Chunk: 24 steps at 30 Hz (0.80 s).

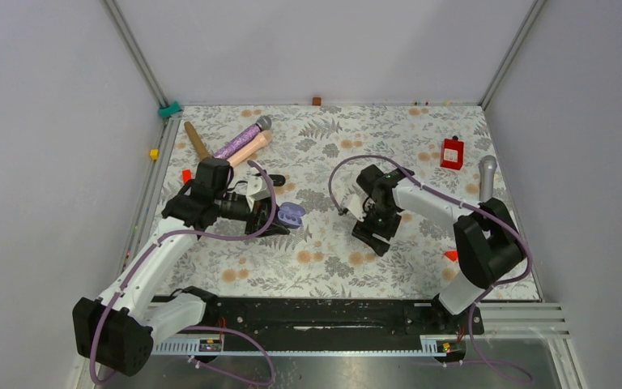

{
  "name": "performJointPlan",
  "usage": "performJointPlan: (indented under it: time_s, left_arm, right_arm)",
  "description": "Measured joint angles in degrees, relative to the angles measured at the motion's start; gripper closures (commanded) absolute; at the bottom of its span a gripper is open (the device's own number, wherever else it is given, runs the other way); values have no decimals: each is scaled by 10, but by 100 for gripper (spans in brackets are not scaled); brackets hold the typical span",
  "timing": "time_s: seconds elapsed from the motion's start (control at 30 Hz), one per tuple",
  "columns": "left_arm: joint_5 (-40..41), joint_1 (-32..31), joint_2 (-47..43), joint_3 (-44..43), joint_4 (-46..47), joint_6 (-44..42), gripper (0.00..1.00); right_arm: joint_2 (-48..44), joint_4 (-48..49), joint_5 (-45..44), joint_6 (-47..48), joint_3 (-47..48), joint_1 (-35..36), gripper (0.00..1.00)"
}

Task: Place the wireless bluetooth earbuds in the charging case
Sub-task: Pick up the earbud from the center of the board.

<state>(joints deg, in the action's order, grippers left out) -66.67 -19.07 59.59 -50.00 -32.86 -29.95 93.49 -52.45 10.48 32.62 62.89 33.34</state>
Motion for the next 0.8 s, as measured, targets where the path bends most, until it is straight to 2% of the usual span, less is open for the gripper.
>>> performJointPlan:
  time_s: [0.3, 0.5, 0.8]
  left_arm:
    - [0, 2, 0, 0, 0, 0, 100]
    - [0, 3, 0, 0, 0, 0, 100]
    - [0, 5, 0, 0, 0, 0, 100]
  right_arm:
    - [31, -2, -31, 72, -26, 12, 34]
    - [56, 11, -52, 71, -26, 47, 36]
    - [75, 40, -81, 45, -26, 76, 45]
